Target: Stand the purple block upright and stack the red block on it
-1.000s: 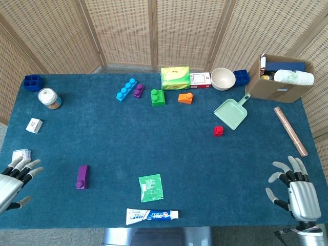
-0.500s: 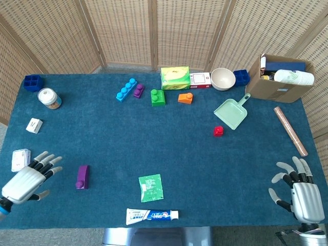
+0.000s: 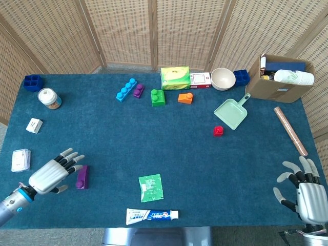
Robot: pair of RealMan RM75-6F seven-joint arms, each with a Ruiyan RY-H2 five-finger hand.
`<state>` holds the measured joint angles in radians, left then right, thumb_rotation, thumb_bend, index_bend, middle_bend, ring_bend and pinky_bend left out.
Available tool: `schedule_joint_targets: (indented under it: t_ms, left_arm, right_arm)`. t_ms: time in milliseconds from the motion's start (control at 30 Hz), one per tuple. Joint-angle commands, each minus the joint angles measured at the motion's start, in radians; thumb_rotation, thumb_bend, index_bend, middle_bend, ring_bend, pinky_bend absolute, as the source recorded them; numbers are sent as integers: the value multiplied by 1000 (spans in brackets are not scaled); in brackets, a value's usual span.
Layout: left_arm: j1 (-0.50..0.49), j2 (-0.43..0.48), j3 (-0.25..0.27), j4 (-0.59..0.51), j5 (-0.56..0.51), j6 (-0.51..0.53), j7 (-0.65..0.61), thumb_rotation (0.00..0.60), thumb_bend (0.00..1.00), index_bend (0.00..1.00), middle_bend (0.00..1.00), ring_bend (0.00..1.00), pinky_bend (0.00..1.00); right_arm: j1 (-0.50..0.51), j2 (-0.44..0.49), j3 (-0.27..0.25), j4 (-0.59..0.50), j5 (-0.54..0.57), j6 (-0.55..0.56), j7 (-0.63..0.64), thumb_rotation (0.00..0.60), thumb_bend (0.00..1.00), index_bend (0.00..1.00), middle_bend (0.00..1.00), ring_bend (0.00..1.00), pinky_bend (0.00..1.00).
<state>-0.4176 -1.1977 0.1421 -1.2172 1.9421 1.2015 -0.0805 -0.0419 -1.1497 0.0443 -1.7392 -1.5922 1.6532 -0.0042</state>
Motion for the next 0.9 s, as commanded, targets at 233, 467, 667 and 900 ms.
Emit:
schedule_joint_targets:
  t_ms: [233, 467, 667, 900]
  left_arm:
    - [-56, -63, 9, 32, 9, -21, -6, 534, 294, 211, 0, 0, 0]
    - [-86, -99, 21, 35, 8, -38, 15, 536, 294, 214, 0, 0, 0]
    - [-102, -113, 29, 28, -1, -42, 17, 543, 294, 289, 5, 0, 0]
    - [-108, -127, 44, 39, -18, -46, 4, 545, 294, 436, 24, 0, 0]
  right_arm:
    - [-15, 7, 3, 0, 7, 18, 7, 600, 240, 521, 280, 23, 68]
    - [-27, 15, 4, 8, 10, 31, 25, 600, 240, 494, 280, 22, 68]
    - [-37, 18, 4, 14, 13, 40, 38, 600, 239, 494, 280, 21, 67]
    - [-44, 18, 8, 19, 12, 51, 47, 600, 239, 495, 280, 16, 68]
